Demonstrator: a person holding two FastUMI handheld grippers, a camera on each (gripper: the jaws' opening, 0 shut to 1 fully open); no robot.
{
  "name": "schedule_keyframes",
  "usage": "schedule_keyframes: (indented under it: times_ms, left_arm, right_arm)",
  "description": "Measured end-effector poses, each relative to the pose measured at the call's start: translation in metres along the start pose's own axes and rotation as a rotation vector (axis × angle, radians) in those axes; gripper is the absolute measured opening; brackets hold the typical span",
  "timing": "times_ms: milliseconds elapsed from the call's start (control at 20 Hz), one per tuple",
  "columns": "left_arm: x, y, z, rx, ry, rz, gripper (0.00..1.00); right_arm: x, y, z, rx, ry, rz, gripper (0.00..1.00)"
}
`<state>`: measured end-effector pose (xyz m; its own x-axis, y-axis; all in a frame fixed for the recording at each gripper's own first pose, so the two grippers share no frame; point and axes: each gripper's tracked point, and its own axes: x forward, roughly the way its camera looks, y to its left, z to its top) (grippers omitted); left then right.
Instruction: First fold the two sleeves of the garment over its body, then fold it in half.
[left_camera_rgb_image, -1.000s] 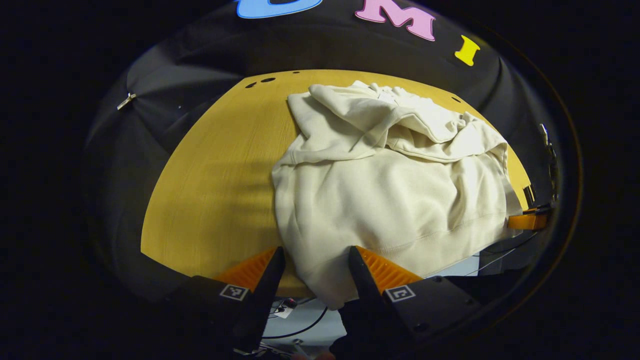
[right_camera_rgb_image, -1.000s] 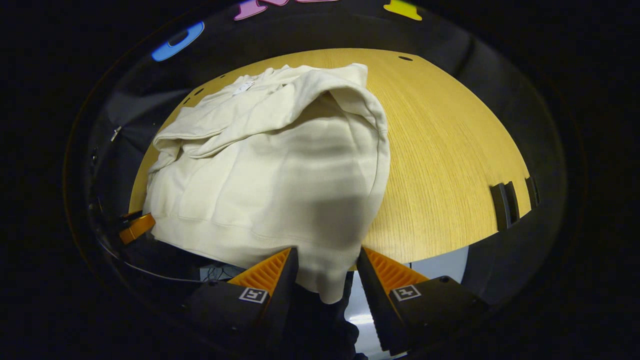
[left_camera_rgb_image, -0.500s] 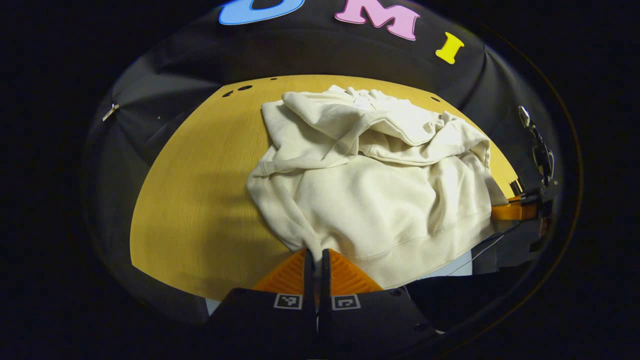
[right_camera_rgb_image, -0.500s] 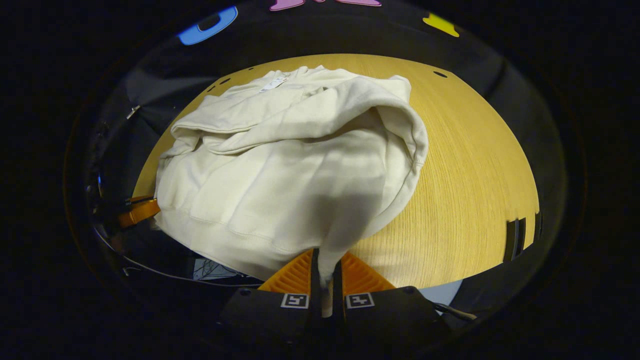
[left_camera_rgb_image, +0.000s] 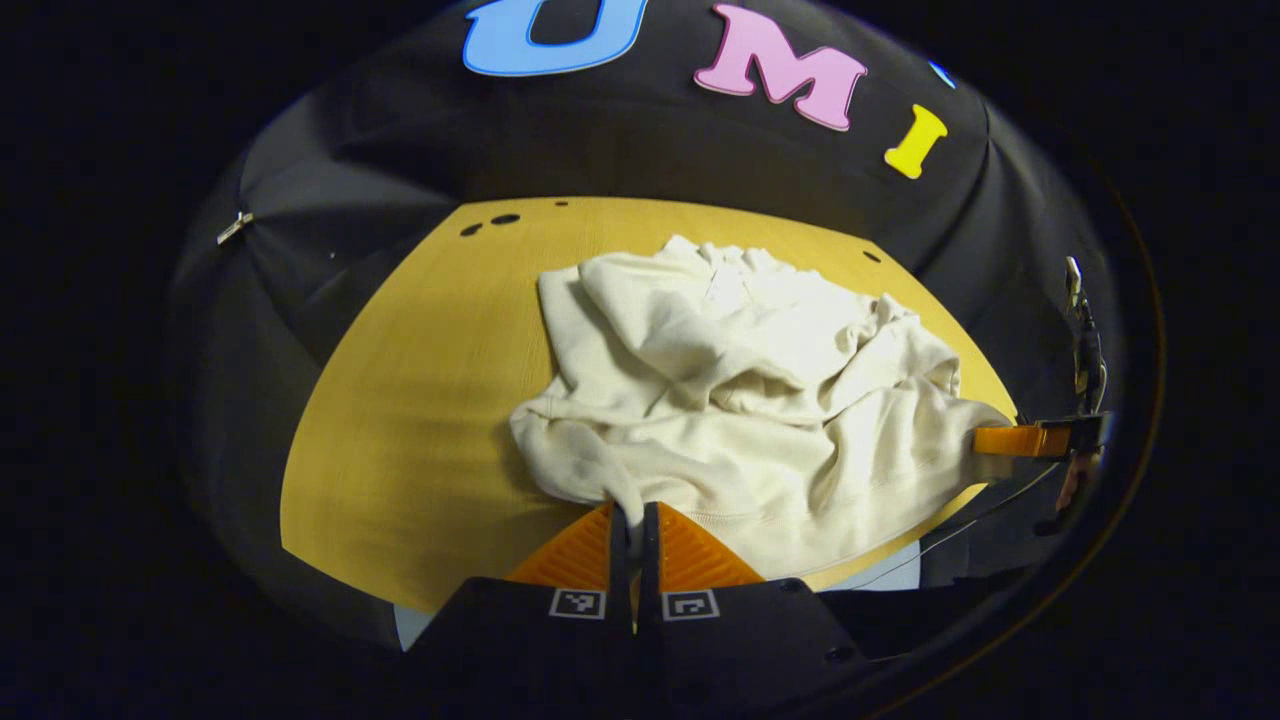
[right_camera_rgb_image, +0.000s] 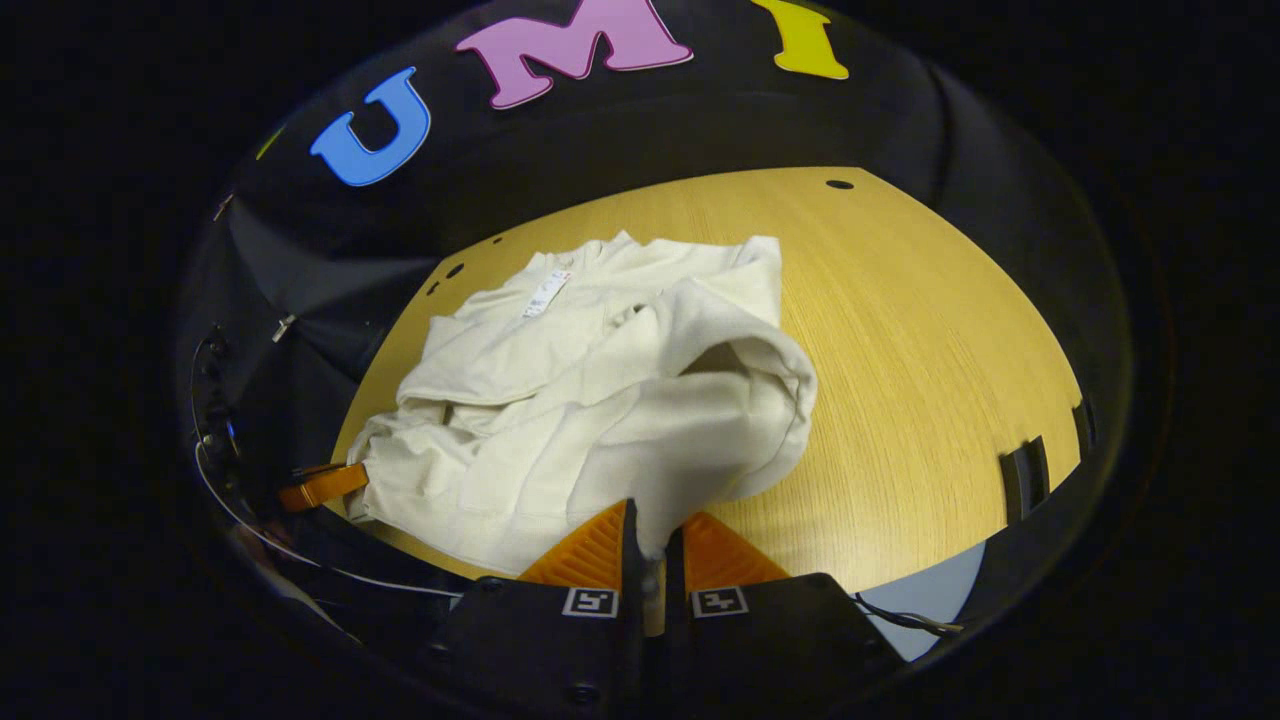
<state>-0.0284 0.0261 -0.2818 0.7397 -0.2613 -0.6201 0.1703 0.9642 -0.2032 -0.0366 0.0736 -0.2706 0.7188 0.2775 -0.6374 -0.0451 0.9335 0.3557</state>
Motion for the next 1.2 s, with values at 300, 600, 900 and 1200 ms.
schedule_keyframes:
  times_ms: [300,600,900,1200]
  left_arm:
    - [0.003,0.002,0.080,-0.107,-0.107,-0.030,0.06]
    - [0.032,0.004,0.143,-0.162,-0.171,-0.023,0.06]
    - [0.064,0.013,0.201,-0.202,-0.223,0.000,0.06]
    - [0.116,0.025,0.223,-0.203,-0.200,0.048,0.06]
  right_arm:
    - [0.000,0.005,0.079,0.112,-0.146,0.018,0.12]
    - [0.024,0.007,0.143,0.155,-0.220,0.015,0.12]
    - [0.049,0.004,0.189,0.173,-0.253,0.007,0.12]
    - [0.092,-0.003,0.215,0.187,-0.246,0.003,0.12]
